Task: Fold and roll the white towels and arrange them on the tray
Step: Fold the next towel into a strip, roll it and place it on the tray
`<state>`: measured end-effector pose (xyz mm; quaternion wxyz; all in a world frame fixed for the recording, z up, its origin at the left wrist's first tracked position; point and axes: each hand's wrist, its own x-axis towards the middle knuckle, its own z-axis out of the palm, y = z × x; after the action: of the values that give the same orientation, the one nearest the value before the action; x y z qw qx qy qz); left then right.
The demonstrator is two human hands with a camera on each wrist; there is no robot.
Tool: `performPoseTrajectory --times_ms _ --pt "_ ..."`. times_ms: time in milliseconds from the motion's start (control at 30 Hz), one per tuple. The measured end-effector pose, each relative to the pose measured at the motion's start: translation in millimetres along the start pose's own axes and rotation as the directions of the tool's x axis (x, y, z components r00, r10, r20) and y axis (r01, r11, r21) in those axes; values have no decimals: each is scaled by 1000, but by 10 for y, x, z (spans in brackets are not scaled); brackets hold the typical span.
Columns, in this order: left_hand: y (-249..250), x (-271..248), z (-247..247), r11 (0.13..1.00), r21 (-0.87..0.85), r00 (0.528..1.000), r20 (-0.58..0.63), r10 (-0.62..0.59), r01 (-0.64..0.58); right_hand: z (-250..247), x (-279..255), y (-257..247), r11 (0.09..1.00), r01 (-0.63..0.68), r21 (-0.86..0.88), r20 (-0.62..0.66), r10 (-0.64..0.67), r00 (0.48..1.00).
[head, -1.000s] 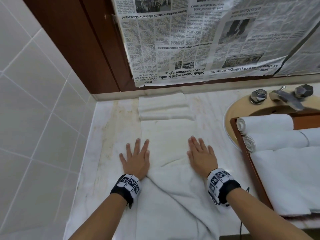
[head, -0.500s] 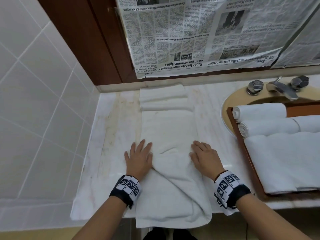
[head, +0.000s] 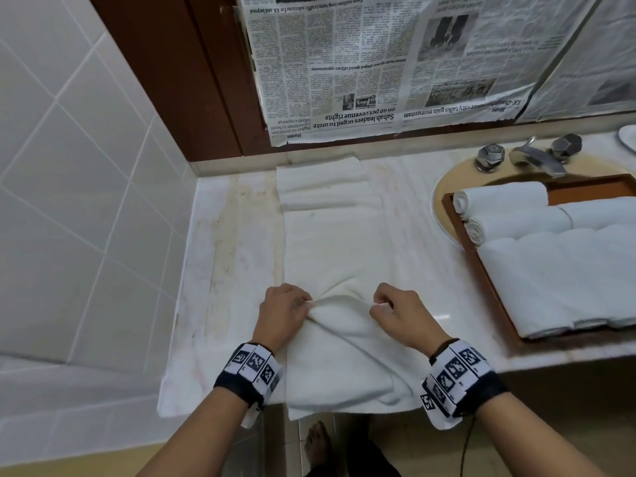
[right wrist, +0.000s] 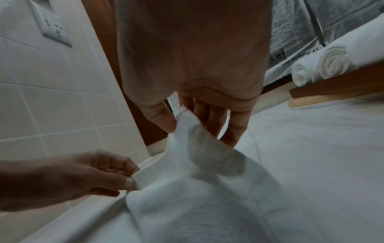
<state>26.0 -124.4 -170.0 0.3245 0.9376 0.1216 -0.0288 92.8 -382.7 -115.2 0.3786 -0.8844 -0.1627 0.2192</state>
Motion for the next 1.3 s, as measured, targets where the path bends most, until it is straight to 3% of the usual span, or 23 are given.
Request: performPoseTrajectory --times_ms 133,400,767,967,1067,1167,1233,1300 --pt "-159 -180 -27 989 -126 996 -68 65 -73 159 -366 -219 993 86 84 8 -87 996" --pt "-164 -378 -80 983 -104 989 -17 147 -148 698 -752 -319 992 103 73 131 -112 985" --pt "-248 -599 -46 989 -121 996 1 90 -89 1181 -806 -281 990 130 49 226 -138 964" --pt "-188 -675 -15 986 -165 997 -71 -12 0 1230 -817 -224 987 112 115 306 -142 941" --pt "-153 -697 18 980 -198 998 -62 -33 20 1047 -723 -174 984 119 132 208 -145 967" --pt "-110 -697 46 973 -218 993 -66 -96 80 749 -578 -53 991 105 83 -80 -99 992" --pt "-66 -678 52 967 -204 984 -66 -166 150 523 -464 82 1000 -3 22 -291 9 957" --pt "-29 -643 68 961 -181 972 -72 -225 210 333 -354 255 984 -177 -32 -366 153 918"
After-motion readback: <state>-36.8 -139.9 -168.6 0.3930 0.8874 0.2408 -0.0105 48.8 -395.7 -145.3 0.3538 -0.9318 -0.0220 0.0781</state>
